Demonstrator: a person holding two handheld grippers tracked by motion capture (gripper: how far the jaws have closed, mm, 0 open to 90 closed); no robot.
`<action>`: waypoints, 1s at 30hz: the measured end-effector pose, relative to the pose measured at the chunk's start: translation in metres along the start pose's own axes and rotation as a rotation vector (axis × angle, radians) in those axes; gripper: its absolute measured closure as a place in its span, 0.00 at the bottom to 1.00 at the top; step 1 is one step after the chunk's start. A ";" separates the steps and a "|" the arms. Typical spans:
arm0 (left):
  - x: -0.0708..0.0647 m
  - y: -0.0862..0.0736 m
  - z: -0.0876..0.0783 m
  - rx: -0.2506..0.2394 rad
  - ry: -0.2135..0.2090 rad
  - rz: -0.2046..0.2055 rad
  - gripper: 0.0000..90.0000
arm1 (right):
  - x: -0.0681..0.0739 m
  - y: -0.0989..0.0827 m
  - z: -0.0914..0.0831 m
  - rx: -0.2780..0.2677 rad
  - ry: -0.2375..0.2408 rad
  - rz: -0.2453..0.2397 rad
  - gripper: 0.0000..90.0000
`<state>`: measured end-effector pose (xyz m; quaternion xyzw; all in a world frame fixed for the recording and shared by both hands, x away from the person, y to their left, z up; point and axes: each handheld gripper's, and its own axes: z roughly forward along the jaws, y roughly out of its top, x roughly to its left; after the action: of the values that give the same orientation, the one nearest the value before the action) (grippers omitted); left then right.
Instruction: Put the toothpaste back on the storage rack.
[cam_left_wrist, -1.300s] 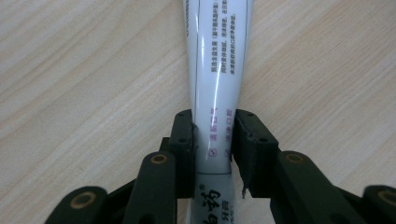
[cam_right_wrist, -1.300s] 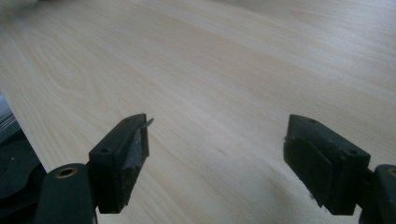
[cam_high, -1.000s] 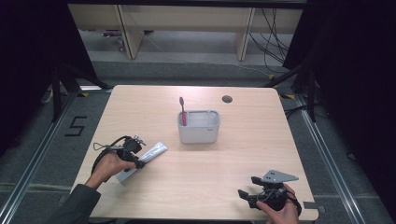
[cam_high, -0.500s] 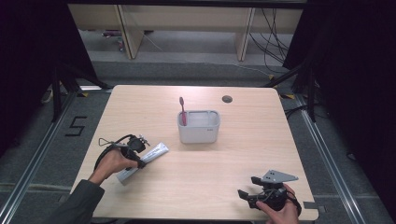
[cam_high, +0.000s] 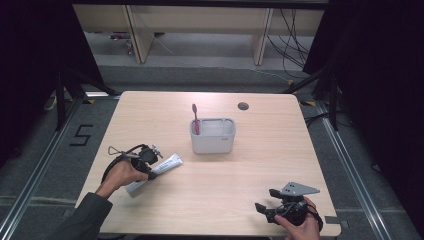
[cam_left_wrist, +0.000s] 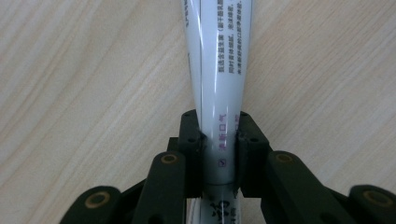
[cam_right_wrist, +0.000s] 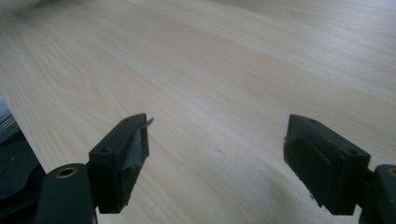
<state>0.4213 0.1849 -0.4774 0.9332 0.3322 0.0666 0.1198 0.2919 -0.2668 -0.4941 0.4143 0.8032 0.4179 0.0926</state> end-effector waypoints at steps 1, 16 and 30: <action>0.000 0.000 -0.002 -0.003 -0.001 0.001 0.84 | 0.000 0.000 0.000 -0.001 0.001 -0.001 0.26; 0.002 0.001 -0.023 -0.166 0.007 0.005 0.84 | -0.001 0.000 -0.001 -0.001 -0.002 -0.009 0.26; 0.004 0.006 -0.043 -0.306 -0.014 -0.022 0.84 | -0.002 0.000 -0.001 -0.005 -0.001 -0.009 0.26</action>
<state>0.4193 0.1903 -0.4345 0.9008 0.3274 0.1087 0.2639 0.2926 -0.2688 -0.4935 0.4106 0.8040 0.4193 0.0958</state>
